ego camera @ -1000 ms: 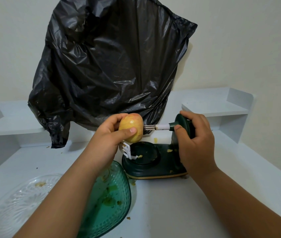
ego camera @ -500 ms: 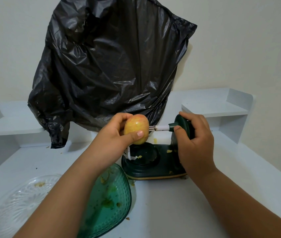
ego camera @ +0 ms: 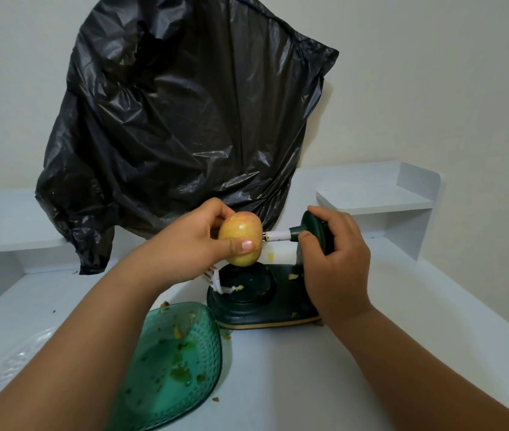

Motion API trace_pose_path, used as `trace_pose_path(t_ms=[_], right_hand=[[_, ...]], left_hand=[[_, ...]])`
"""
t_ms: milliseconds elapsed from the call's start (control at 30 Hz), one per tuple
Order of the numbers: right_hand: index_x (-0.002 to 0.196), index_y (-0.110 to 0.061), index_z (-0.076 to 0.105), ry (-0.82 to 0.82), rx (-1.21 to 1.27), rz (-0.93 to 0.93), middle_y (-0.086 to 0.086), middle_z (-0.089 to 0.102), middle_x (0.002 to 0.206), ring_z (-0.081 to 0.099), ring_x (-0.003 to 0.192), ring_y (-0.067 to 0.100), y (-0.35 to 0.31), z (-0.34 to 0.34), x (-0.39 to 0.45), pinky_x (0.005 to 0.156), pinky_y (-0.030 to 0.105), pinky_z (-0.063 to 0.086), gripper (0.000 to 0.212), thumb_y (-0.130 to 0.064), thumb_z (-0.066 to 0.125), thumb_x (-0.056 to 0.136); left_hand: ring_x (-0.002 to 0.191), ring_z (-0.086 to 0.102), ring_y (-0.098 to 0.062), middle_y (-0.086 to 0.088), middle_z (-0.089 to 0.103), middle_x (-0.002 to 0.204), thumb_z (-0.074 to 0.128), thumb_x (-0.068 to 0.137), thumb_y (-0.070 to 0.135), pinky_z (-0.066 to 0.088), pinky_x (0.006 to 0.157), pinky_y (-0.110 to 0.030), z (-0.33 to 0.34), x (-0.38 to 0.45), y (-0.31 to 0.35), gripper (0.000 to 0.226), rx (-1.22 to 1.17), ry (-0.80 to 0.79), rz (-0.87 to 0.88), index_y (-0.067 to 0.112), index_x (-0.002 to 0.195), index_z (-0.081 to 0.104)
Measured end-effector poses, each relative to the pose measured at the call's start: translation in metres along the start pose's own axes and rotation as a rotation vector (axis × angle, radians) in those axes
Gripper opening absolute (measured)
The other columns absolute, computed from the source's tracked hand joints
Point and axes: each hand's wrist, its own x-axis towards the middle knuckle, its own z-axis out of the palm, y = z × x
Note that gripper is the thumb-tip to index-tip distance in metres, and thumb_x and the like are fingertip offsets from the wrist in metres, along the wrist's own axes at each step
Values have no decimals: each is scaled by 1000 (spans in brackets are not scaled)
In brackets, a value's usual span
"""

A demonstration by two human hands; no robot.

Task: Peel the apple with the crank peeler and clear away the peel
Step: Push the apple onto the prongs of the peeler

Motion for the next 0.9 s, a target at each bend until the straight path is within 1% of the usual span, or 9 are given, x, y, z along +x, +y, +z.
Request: trace_pose_path(t_ms=[100,200,300,400,533,633,767,833,900], right_hand=[[108,-12,66,2,0,5,0,61,98,52,90,-11,0,-1,0,74,0,37,32,-11,57,77],[109,-12,66,-3,1,10,0,61,99,52,91,-11,1,-2,-1,75,0,37,32,-13,57,78],[110,-11,65,-8,1,16,-1,60,100,52,91,-11,0,0,-1,75,0,37,33,-14,56,79],[110,-12,65,-12,6,22,-2,60,101,51,92,-12,0,0,-1,75,0,36,33,-14,56,79],[111,-14,65,-12,13,36,-3,60,101,54,92,-7,1,-1,0,77,1,38,33,-16,56,79],[111,-13,65,-21,4,26,-1,61,101,53,89,1,1,-1,-1,77,2,39,33,-16,55,79],[111,-13,65,-20,-19,12,-1,61,104,54,91,3,0,0,-2,78,3,39,33,-16,56,80],[112,-13,65,-21,-31,3,-1,60,106,53,92,3,0,0,-2,79,2,38,34,-17,56,80],[114,-13,64,-35,-36,0,-1,60,108,53,94,3,-1,-1,-3,80,1,37,35,-19,55,80]], left_hand=[[94,67,-22,-2,68,102,81,60,51,53,84,-51,-2,0,4,55,-80,-45,-46,26,103,57],[93,68,-34,-19,65,108,79,60,40,53,85,-53,0,1,6,57,-221,-93,-109,14,105,56],[89,69,-34,-29,60,112,76,60,33,58,74,-40,0,4,9,51,-294,-114,-142,9,100,55],[87,70,-29,-22,62,109,80,55,35,59,70,-36,0,8,12,60,-278,-144,-134,9,103,54],[93,67,-26,-7,66,102,85,60,37,58,77,-43,2,11,13,53,-94,-140,-52,20,101,56],[92,68,-27,-10,66,103,83,52,46,58,77,-41,1,10,11,65,-142,-161,-77,17,103,56],[92,70,-29,-21,62,111,80,57,39,58,76,-37,-2,9,11,65,-261,-204,-163,9,108,54],[94,69,-29,-19,64,111,79,61,37,57,82,-41,-2,5,14,60,-256,-188,-185,10,109,55],[100,67,-25,-9,68,109,78,67,38,54,89,-42,1,-4,16,51,-206,-134,-170,19,109,59]])
